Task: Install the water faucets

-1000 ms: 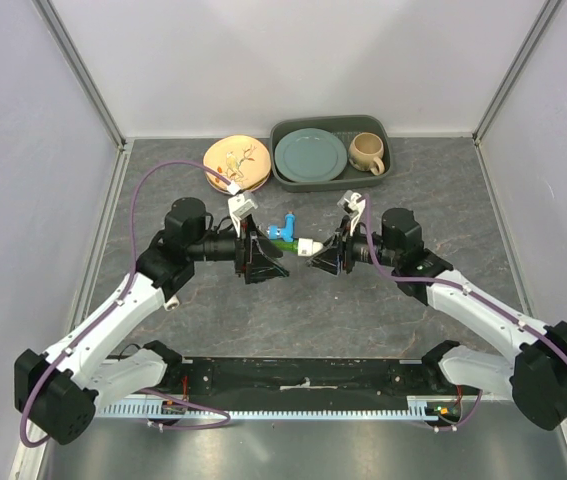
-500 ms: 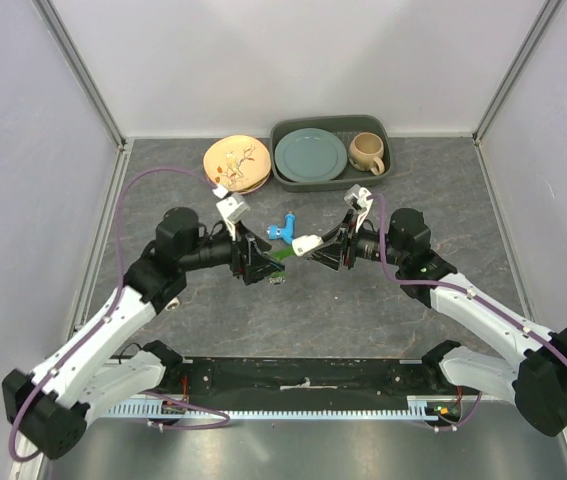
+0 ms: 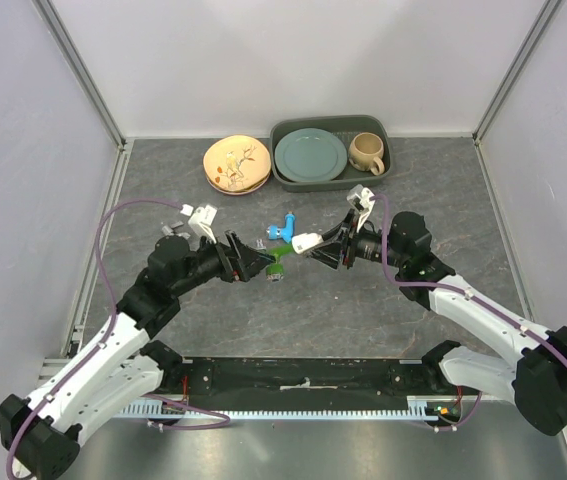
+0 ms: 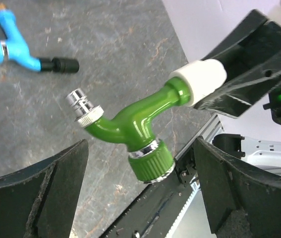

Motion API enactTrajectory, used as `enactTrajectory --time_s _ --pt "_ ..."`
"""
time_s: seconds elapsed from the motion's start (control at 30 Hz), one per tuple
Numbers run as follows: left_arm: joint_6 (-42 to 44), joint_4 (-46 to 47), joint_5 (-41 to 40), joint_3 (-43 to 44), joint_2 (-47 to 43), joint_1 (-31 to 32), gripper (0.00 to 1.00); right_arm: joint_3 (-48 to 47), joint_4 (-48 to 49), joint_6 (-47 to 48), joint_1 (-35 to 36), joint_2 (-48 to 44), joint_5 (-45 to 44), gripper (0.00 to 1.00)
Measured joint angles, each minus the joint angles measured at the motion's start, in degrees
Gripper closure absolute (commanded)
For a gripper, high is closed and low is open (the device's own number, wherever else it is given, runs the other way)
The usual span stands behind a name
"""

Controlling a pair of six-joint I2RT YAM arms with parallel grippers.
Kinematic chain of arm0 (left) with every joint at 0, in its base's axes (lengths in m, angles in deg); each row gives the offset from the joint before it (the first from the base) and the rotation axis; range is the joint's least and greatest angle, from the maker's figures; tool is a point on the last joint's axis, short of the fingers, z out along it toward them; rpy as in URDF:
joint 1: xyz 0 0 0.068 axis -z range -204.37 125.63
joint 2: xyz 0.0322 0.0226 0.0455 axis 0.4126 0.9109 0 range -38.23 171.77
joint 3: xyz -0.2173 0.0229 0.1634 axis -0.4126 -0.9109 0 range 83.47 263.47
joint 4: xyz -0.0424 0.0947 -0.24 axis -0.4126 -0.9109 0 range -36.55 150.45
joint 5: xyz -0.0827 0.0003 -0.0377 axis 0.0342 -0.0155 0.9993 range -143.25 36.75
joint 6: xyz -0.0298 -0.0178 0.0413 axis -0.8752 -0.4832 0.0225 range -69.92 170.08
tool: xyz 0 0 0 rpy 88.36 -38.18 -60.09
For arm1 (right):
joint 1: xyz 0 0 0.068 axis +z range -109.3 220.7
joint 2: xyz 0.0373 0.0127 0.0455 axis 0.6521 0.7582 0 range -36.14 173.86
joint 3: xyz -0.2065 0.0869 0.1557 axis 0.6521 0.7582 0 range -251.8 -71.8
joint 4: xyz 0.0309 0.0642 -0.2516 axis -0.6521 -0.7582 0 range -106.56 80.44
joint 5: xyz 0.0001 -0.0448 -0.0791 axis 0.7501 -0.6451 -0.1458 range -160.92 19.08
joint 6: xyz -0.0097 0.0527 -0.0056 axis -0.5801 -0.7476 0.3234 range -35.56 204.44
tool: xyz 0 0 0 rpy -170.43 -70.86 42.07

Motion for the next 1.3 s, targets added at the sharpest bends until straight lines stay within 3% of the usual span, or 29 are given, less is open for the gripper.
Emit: enactTrajectory --time_s 0.37,0.67,0.77,0.87,0.9,0.97,1.23,1.3 --pt "-10.29 4.39 0.33 -4.22 4.35 1.64 0.09 0.68 1.05 -0.46 0.0 0.0 -0.39 1.0" --pt "-13.77 12.11 0.85 -5.33 9.16 2.54 0.22 1.18 3.58 -1.31 0.0 0.0 -0.11 1.0" --pt "-14.38 13.88 0.85 -5.66 9.77 2.6 0.35 1.44 4.26 -1.73 0.0 0.04 0.5 1.0" --pt "-15.19 15.32 0.61 -6.27 9.88 2.6 0.63 1.53 5.29 -1.92 -0.07 0.13 0.98 1.0" --pt "-15.54 15.87 0.44 -6.36 9.9 2.6 0.81 1.55 5.46 -1.92 -0.11 0.24 1.18 1.0" --pt "-15.82 17.0 -0.07 -6.51 9.84 2.43 0.95 1.6 5.62 -1.92 -0.11 0.52 1.53 1.0" --pt "-12.07 17.53 -1.95 -7.1 8.17 2.51 0.98 1.73 6.19 -3.43 -0.46 1.79 2.05 1.0" --pt "-10.56 16.85 -2.71 -7.1 7.37 2.91 0.98 1.73 6.4 -3.43 -0.31 1.84 2.25 0.91"
